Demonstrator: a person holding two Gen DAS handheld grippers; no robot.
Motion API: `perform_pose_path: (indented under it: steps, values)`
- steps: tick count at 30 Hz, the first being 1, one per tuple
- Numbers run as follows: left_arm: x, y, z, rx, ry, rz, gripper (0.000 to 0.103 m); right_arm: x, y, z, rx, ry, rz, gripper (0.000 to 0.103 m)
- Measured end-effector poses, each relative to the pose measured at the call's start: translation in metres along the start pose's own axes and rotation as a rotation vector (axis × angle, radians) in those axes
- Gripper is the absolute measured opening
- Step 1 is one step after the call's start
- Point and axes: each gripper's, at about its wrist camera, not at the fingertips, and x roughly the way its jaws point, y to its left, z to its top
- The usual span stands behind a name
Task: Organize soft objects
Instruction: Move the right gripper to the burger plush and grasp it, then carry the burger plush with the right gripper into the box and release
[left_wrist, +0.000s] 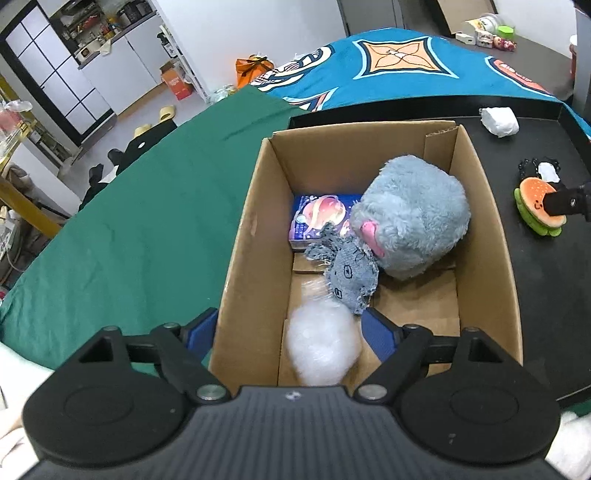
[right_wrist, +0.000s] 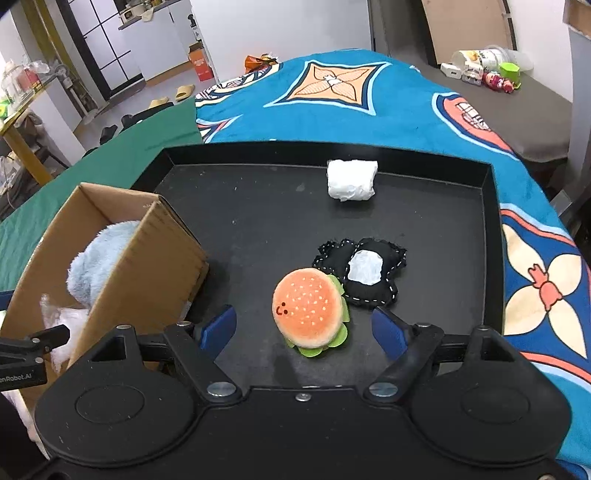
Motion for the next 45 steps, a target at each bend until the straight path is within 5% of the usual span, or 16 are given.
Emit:
perform_pose_path:
  steps: [12,14,17,21,33,45]
  values:
    - [0.000,-0.006,0.007,0.013,0.008,0.034,0.082,0.015,-0.004,0.000,-0.033,-0.012,-0.017,0.077]
    - [0.000,-0.006,0.008,0.012,0.009,0.033,0.082,0.020,-0.004,-0.001,-0.045,-0.006,-0.025,0.072]
    - [0.000,-0.004,0.008,0.010,0.008,0.031,0.082,0.024,0.000,-0.004,-0.067,0.010,-0.021,0.044]
    - [0.000,0.000,0.008,0.011,0.002,0.031,0.082,0.020,0.001,-0.005,-0.080,0.007,-0.015,0.034]
    - [-0.007,0.023,0.009,-0.011,0.007,0.002,0.082,-0.018,0.000,-0.007,0.028,-0.008,0.055,0.032]
    - [-0.008,0.031,0.006,0.024,0.008,-0.056,0.082,-0.041,0.014,0.002,0.023,-0.020,0.010,0.032]
